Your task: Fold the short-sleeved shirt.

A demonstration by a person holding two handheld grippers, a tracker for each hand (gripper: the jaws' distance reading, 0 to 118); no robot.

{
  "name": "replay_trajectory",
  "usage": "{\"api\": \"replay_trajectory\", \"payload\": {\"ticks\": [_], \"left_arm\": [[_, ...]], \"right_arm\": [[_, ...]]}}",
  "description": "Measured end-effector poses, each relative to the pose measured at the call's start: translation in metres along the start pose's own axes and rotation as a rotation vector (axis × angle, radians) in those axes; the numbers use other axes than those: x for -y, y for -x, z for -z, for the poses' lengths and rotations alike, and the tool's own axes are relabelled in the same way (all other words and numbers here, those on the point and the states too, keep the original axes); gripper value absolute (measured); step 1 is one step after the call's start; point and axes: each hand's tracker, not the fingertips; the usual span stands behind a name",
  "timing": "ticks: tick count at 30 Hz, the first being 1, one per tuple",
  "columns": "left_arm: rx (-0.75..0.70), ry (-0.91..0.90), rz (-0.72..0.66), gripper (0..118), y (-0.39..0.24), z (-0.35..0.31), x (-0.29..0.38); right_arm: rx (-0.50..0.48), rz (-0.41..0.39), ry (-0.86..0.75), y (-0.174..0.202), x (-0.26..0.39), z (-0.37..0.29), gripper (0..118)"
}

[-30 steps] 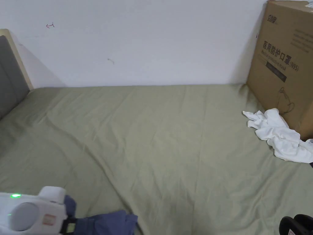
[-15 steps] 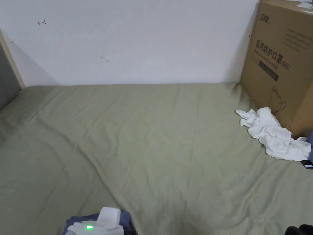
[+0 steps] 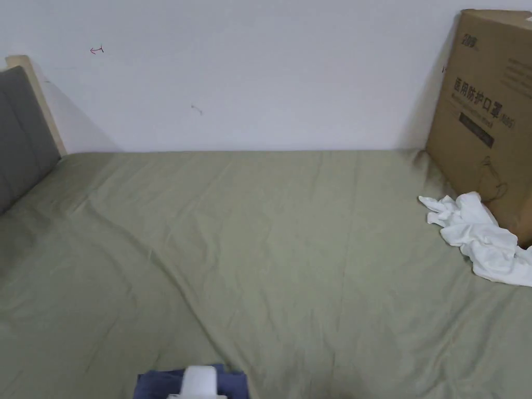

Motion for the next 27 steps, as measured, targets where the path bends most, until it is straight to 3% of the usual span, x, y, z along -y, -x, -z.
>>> {"api": "replay_trajectory", "payload": {"ticks": [2,4,6,8,9,10,14,17,20,22,24,25,27], "left_arm": [[-0.184,-0.121,0.13,67,-0.035,-0.012,0.004],[-0.013,-0.188,0.015,68,-0.043,-0.027,0.005],[0.212,-0.082,-0.079,76,-0.053,-0.029,0.008],[0.2,0.057,-0.079,81,-0.072,-0.015,0.011],[0.104,-0.015,0.022,80,-0.076,-0.021,0.01],[0.095,-0.044,0.07,78,-0.074,-0.032,0.005],[0.418,-0.138,-0.215,75,-0.006,-0.09,-0.045],[0.28,-0.293,-0.265,75,0.037,-0.152,-0.082],[0.285,-0.52,-0.218,74,0.079,-0.228,-0.096],[0.298,-0.628,-0.172,64,0.099,-0.269,-0.093],[0.272,-0.705,-0.103,61,0.113,-0.306,-0.085],[0.255,-0.727,-0.062,49,0.117,-0.32,-0.077],[0.244,-0.762,-0.005,11,0.124,-0.343,-0.061]], "right_arm": [[0.005,0.005,0.0,0.0,0.001,-0.003,22],[0.014,0.01,-0.001,0.0,-0.001,-0.005,22],[0.014,0.014,-0.013,0.0,-0.005,-0.008,22],[0.014,0.01,-0.026,0.0,-0.011,-0.012,22],[0.015,0.003,-0.028,0.001,-0.014,-0.014,22],[0.019,-0.019,-0.036,0.002,-0.019,-0.02,22],[0.05,-0.061,-0.087,0.002,-0.034,-0.039,22],[0.055,-0.057,-0.128,0.005,-0.043,-0.046,22],[0.053,-0.085,-0.181,0.013,-0.051,-0.053,22],[0.075,-0.121,-0.218,0.023,-0.056,-0.054,22],[0.117,-0.161,-0.248,0.032,-0.059,-0.054,22],[0.125,-0.18,-0.268,0.036,-0.06,-0.055,22],[0.125,-0.191,-0.289,0.044,-0.06,-0.054,22]]}}
